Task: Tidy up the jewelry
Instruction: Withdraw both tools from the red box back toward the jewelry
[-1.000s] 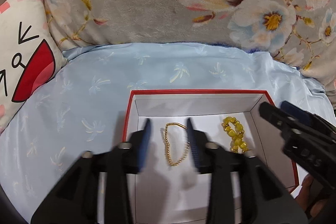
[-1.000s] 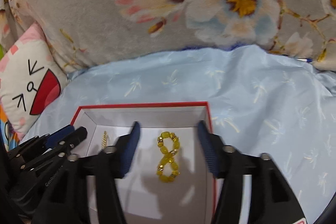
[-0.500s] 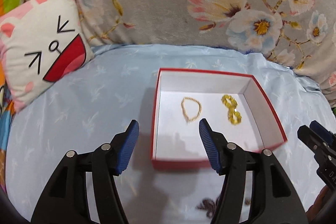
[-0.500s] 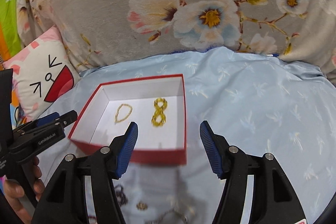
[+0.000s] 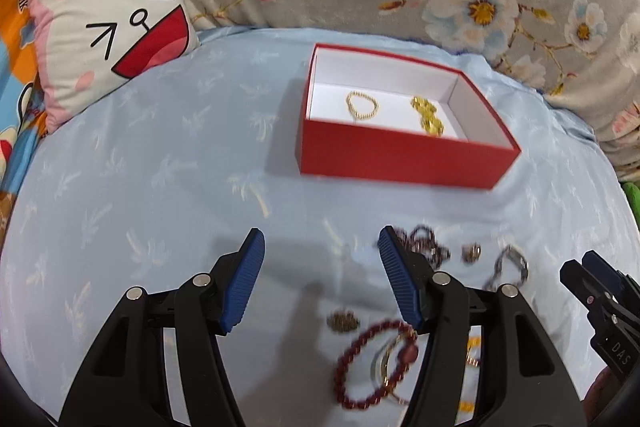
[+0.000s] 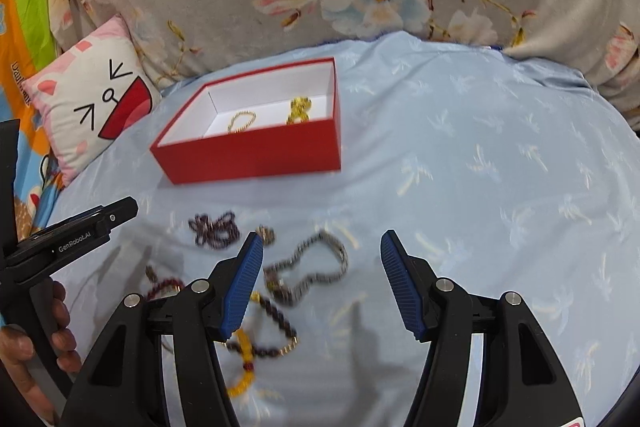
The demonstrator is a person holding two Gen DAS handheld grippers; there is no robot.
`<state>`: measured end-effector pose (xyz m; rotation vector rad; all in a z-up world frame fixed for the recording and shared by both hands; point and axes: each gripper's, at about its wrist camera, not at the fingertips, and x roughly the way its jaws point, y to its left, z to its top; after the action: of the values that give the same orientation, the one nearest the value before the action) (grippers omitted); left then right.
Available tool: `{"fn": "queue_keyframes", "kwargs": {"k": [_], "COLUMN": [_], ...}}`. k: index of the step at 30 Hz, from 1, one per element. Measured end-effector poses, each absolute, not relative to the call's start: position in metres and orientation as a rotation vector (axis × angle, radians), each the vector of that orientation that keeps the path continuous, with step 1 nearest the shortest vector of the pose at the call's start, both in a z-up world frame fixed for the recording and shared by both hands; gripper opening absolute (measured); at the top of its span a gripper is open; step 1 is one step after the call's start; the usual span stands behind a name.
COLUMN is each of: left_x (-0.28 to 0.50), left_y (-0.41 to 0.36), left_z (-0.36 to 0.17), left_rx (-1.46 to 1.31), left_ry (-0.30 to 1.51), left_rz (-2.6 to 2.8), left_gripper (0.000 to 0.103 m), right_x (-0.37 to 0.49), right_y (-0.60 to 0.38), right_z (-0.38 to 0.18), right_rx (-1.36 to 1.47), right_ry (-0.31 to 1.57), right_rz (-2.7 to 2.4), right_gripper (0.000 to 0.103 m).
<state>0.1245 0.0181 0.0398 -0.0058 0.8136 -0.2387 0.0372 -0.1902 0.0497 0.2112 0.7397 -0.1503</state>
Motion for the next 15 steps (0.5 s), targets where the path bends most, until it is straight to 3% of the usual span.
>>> {"fn": "queue_keyframes", "kwargs": {"k": [11,15], "left_x": [0.069,0.061], "left_y": [0.021,0.024], "left_z": [0.011,0.004], "left_rx": [0.017,0.009], "left_ry": [0.854,0.867], "left_rz": [-0.265,-0.26], "left_gripper": [0.057,0.057], "right_x": [-0.007,-0.014], "right_y": [-0.173,-0.163], "right_z": [0.023,0.016], "right_rx": [0.204,0.205], "right_ry": [0.809,0.83], "right_rz": [-0.112,-0.084], "right_gripper": [0.058,0.052]}}
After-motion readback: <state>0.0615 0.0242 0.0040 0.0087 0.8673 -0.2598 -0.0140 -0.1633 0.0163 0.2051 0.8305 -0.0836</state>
